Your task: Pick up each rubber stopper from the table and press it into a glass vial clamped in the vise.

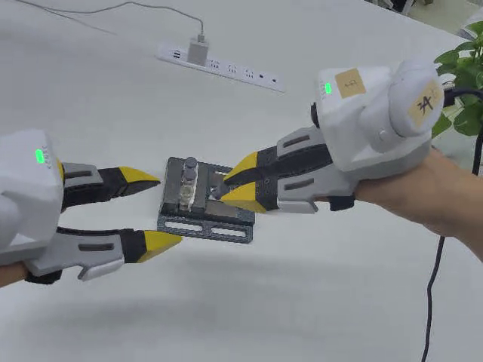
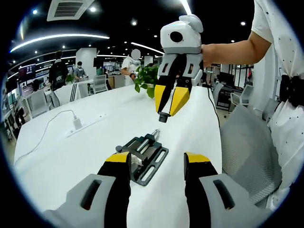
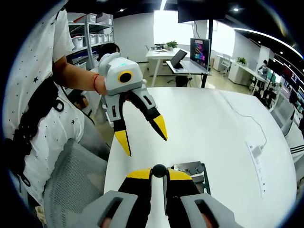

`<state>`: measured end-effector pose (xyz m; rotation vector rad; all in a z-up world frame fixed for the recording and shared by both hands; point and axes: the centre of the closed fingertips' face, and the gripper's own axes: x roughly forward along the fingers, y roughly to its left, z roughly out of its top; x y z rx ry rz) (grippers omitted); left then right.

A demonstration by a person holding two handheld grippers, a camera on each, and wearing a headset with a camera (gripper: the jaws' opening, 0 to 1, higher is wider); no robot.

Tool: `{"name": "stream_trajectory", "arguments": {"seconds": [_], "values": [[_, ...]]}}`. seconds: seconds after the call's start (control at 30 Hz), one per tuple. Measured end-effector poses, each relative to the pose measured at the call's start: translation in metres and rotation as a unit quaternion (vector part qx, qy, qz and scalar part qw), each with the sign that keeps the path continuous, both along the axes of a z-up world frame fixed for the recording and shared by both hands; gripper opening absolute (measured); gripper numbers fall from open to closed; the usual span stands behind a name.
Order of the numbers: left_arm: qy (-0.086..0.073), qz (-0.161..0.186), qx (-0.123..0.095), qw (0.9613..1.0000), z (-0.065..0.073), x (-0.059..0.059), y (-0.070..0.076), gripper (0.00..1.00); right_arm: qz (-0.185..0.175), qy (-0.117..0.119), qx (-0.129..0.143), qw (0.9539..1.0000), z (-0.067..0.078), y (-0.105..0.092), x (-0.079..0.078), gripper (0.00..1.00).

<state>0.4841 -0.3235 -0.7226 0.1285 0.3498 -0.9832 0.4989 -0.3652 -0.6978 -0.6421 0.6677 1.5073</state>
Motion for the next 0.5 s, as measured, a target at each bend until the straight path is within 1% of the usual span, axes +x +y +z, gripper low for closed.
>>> {"name": "stream_trajectory", "arguments": {"seconds": [0.1, 0.17, 0.27, 0.33, 0.37, 0.4, 0.5], "values": [[-0.004, 0.005, 0.007, 1.0000, -0.005, 0.003, 0.007, 0.49, -0.008, 0.000, -0.004, 1.0000, -0.003, 0.005, 0.007, 0.06], [0.000, 0.008, 0.007, 0.9999, -0.009, 0.005, 0.011, 0.53, -0.014, -0.001, -0.010, 0.9999, -0.007, 0.008, 0.014, 0.06], [0.000, 0.009, 0.010, 0.9999, -0.015, 0.007, 0.016, 0.57, -0.019, 0.000, -0.017, 0.9997, -0.012, 0.012, 0.020, 0.06], [-0.001, 0.011, 0.007, 0.9999, -0.017, 0.009, 0.019, 0.61, -0.023, 0.002, -0.025, 0.9994, -0.017, 0.015, 0.025, 0.06], [0.000, 0.011, 0.003, 0.9999, -0.018, 0.010, 0.020, 0.63, -0.024, 0.002, -0.028, 0.9993, -0.019, 0.015, 0.026, 0.06], [0.005, 0.014, 0.000, 0.9999, -0.020, 0.011, 0.022, 0.65, -0.027, 0.002, -0.034, 0.9991, -0.022, 0.016, 0.029, 0.06], [0.006, 0.015, 0.002, 0.9999, -0.025, 0.012, 0.026, 0.69, -0.032, 0.003, -0.047, 0.9984, -0.033, 0.019, 0.036, 0.06]]}}
